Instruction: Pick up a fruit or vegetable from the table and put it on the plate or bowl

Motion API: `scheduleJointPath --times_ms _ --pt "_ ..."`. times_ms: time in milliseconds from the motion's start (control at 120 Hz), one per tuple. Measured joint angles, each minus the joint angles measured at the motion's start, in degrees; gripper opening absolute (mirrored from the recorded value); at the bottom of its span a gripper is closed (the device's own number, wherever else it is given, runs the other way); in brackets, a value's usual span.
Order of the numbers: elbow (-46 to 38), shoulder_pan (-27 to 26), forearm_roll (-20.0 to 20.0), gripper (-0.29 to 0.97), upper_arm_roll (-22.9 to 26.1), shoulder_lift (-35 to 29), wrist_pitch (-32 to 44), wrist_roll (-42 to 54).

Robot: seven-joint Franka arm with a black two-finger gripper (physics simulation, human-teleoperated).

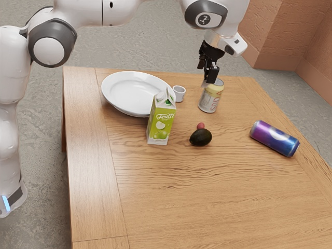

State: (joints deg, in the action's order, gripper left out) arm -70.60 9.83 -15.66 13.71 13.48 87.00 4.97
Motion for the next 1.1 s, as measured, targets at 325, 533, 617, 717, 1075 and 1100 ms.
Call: scheduleJointPath --times_ms 325,533,617,717,1075,1100 --pt "-0.1 -0.1 5.1 0.68 0.1 5.0 0.2 -3.6" --pt "0.0 0.4 11.4 0.68 0.0 6.8 0.4 -10.1" --pt "-0.6 1.1 13.0 0.68 0.0 7.1 0.7 -12.4" --pt "-2.2 1.0 14.0 0.68 0.0 7.2 1.6 -14.7" --pt "-6.1 1.4 15.4 0.68 -0.2 7.8 4.9 -20.4" --pt "-6.5 1.4 15.4 0.68 -0.2 7.9 5.1 -20.7"
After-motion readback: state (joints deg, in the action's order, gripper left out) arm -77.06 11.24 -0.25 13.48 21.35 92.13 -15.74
